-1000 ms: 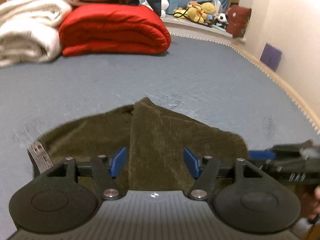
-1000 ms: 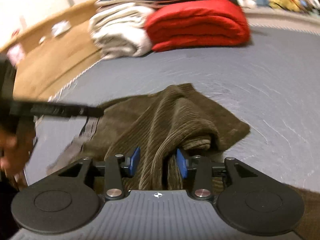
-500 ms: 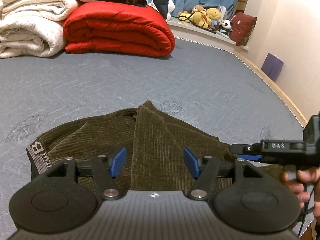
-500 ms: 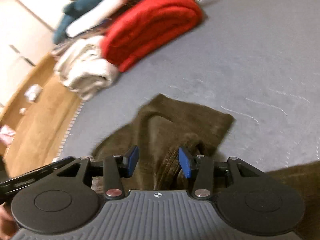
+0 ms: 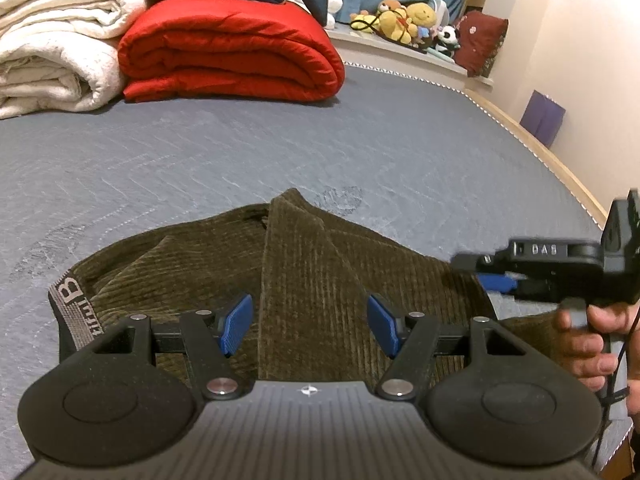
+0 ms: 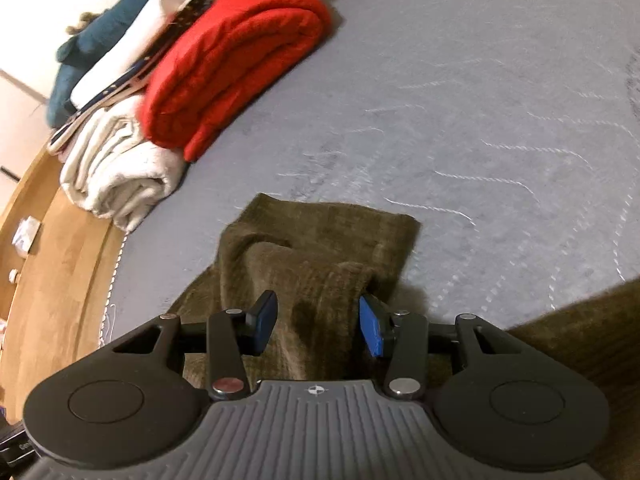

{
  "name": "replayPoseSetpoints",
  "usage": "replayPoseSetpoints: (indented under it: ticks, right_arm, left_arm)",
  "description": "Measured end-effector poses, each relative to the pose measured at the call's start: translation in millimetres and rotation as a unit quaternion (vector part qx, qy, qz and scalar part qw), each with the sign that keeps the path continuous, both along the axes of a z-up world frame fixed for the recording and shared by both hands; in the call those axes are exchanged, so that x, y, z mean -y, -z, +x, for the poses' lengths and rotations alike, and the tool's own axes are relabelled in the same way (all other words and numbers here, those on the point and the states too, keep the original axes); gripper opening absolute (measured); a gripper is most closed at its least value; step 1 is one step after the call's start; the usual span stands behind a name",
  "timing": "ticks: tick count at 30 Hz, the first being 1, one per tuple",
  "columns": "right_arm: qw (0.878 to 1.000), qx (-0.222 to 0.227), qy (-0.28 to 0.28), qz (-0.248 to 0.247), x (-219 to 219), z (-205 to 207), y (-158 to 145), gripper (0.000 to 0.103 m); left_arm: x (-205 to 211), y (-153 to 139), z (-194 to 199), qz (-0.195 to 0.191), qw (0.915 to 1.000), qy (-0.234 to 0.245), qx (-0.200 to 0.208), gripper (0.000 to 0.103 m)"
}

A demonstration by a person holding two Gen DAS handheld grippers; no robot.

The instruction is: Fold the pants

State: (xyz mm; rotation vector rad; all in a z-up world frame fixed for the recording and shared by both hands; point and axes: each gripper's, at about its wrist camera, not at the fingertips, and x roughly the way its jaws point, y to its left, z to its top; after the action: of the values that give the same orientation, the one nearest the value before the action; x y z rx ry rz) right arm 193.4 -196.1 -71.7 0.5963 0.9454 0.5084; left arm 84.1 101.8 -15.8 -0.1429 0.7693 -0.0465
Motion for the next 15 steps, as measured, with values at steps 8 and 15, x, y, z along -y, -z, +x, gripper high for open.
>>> replayPoseSetpoints:
  ticks: [8,15]
  right_arm:
    - [0.987,0.118,-0.099,0.036,-34.2,-14.9,-28.9,0.041]
    - [0.99,0.032,-0.102,-0.094,-51.9,2.9,-1.1,0.042]
  left_arm:
    - [7.3,2.6,2.0,0.002,0.9999,0.012,-0.003,0.069]
    - [4.8,4.9,2.5,0.003,0.9999,0.013,-0.008,0.069]
